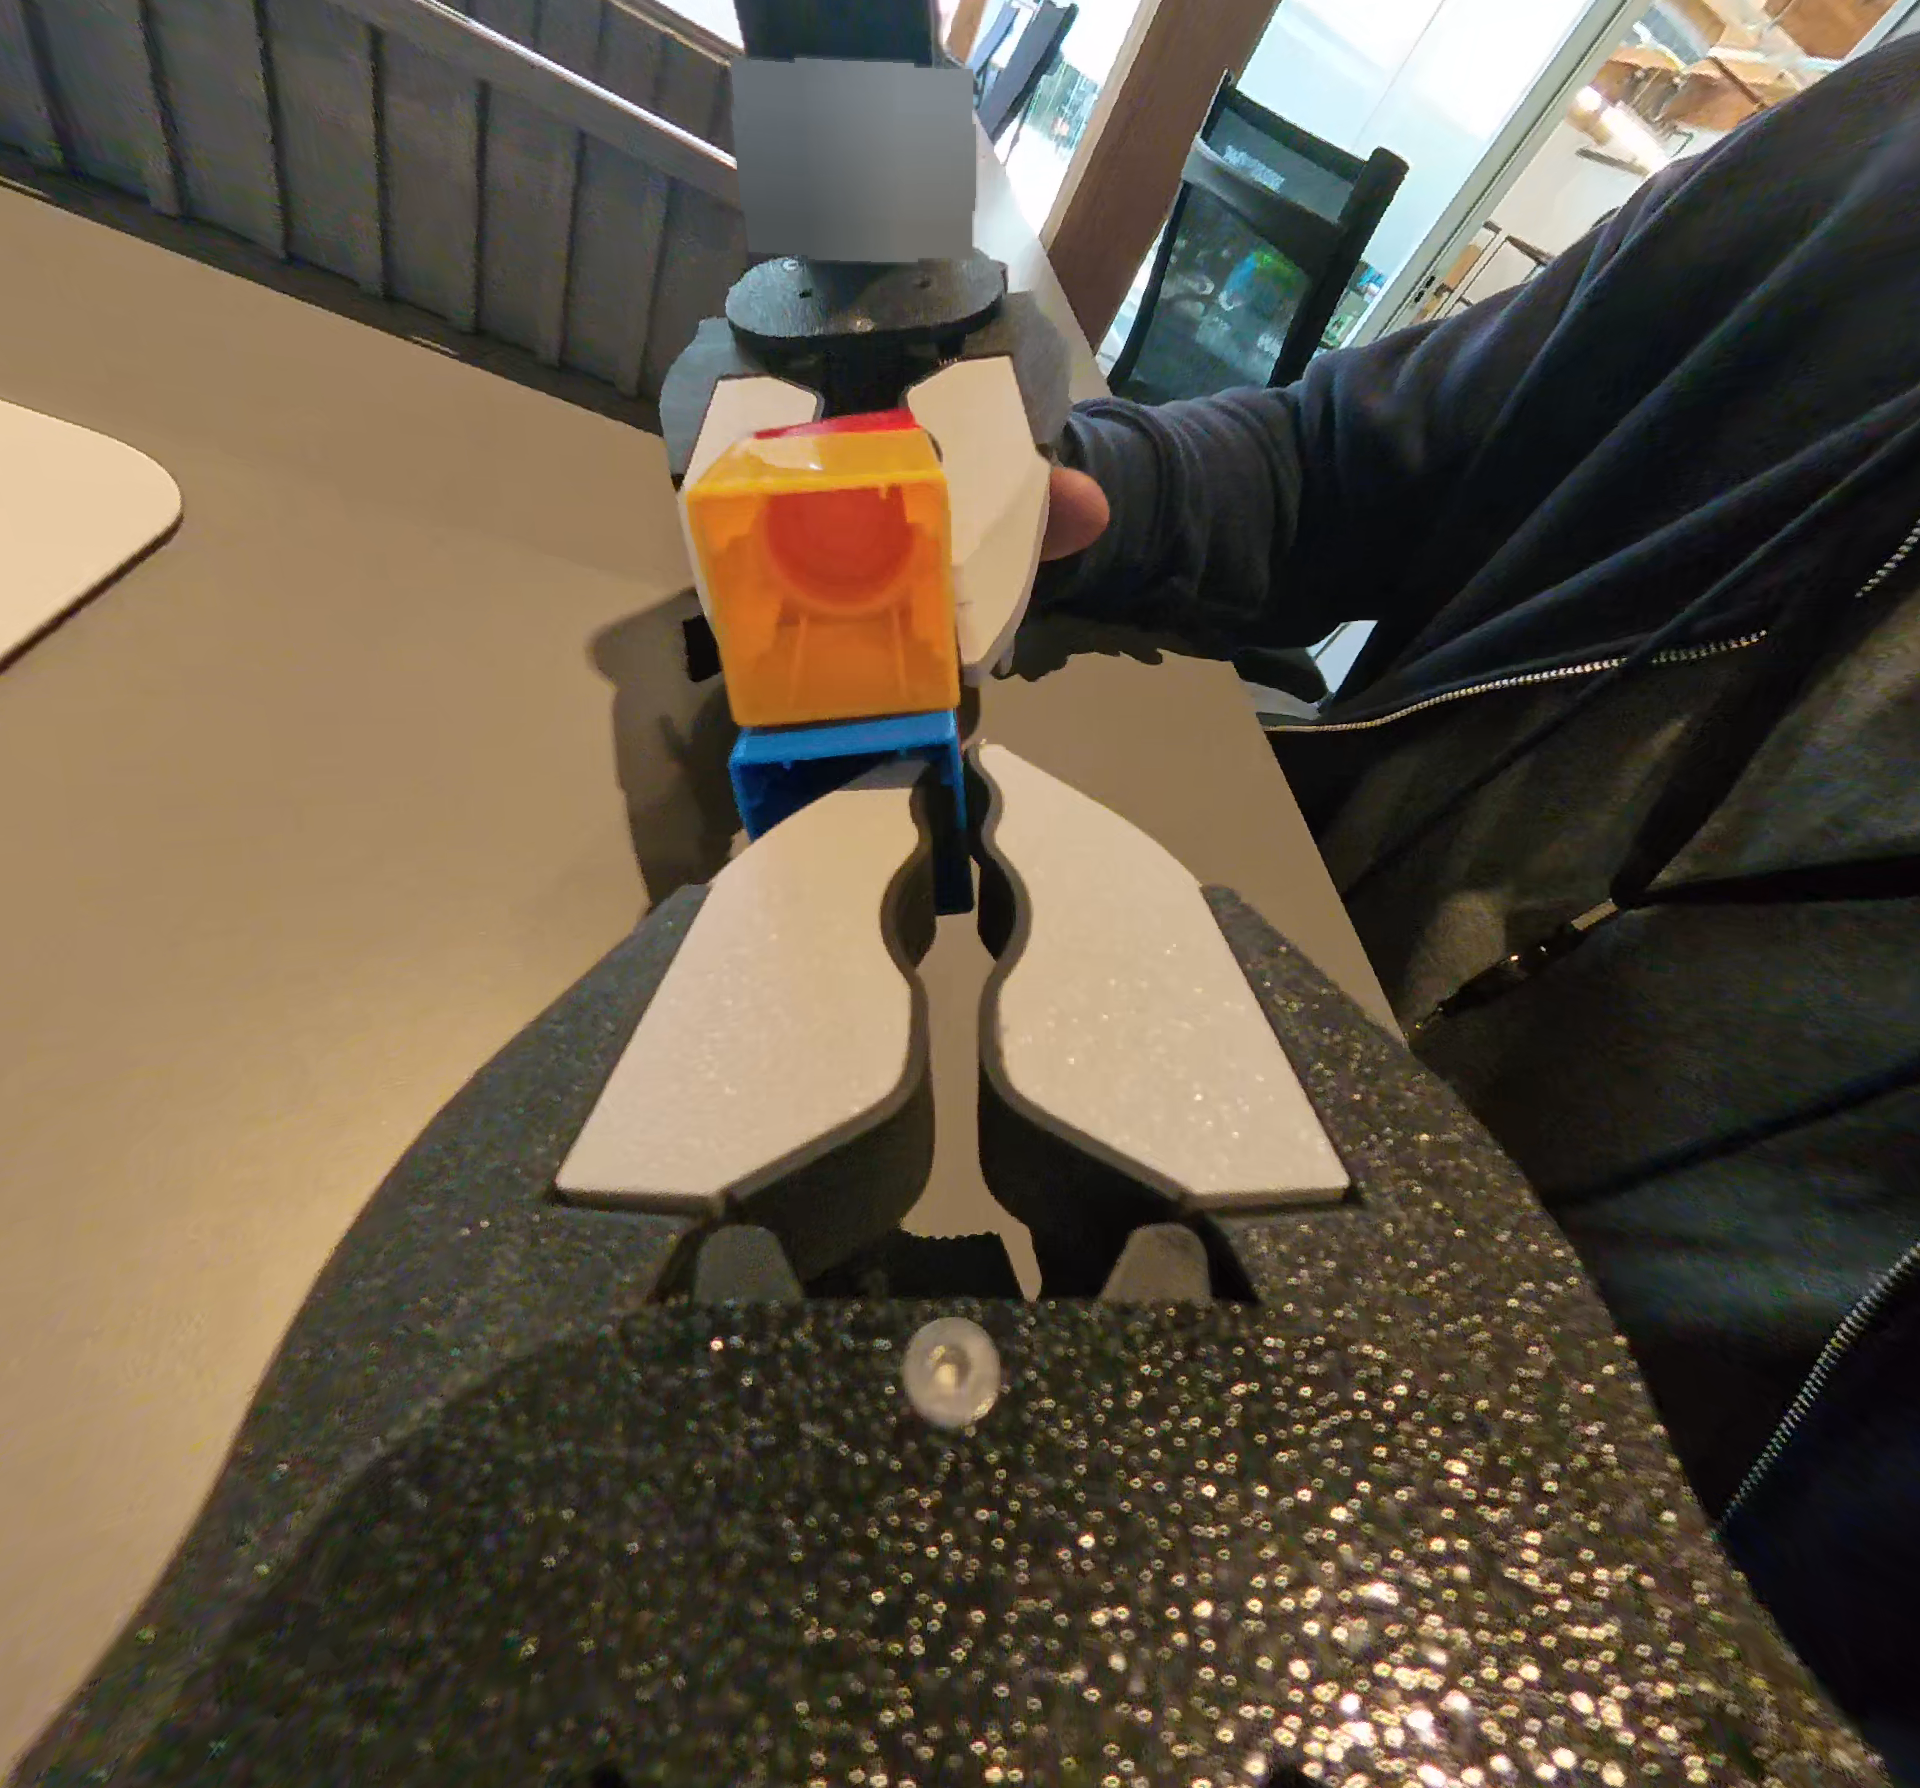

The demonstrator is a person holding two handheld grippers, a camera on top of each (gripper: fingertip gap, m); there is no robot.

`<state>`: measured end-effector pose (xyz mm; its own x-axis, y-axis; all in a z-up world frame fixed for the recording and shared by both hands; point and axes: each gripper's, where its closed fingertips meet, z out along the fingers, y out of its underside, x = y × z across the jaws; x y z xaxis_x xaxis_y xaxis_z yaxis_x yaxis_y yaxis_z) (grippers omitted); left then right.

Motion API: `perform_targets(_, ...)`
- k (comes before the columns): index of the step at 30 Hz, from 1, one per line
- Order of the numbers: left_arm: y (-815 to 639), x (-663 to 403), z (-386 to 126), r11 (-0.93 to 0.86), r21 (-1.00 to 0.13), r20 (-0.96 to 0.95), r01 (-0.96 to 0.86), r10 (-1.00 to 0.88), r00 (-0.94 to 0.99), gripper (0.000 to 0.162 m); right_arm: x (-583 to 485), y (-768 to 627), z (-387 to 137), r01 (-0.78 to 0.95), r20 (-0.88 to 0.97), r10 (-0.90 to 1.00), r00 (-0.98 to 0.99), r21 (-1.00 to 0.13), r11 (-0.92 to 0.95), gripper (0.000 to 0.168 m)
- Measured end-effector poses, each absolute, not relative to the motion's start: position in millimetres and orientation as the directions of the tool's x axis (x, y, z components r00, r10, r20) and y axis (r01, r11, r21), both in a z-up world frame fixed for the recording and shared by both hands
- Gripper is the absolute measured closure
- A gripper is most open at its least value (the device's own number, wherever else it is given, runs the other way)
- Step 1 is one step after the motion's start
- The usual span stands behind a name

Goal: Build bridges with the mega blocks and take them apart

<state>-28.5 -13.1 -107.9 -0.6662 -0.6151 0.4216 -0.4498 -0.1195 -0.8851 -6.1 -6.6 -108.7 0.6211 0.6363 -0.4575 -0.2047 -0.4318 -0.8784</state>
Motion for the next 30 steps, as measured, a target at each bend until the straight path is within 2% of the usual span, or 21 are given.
perform_targets(6,-14,-28,-114,-0.08,-0.882,0.405,-0.465,-0.636,-0.657,0.16,-7,-6,-115,-0.189,-0.472,0.622,0.625,-0.864,-0.466,0.133)
perform_targets(30,-14,-12,-115,-0.243,-0.84,0.521,-0.486,-0.613,-0.594,0.161,5,1,-113,-0.274,-0.531,0.563,0.633,-0.834,-0.478,0.133)
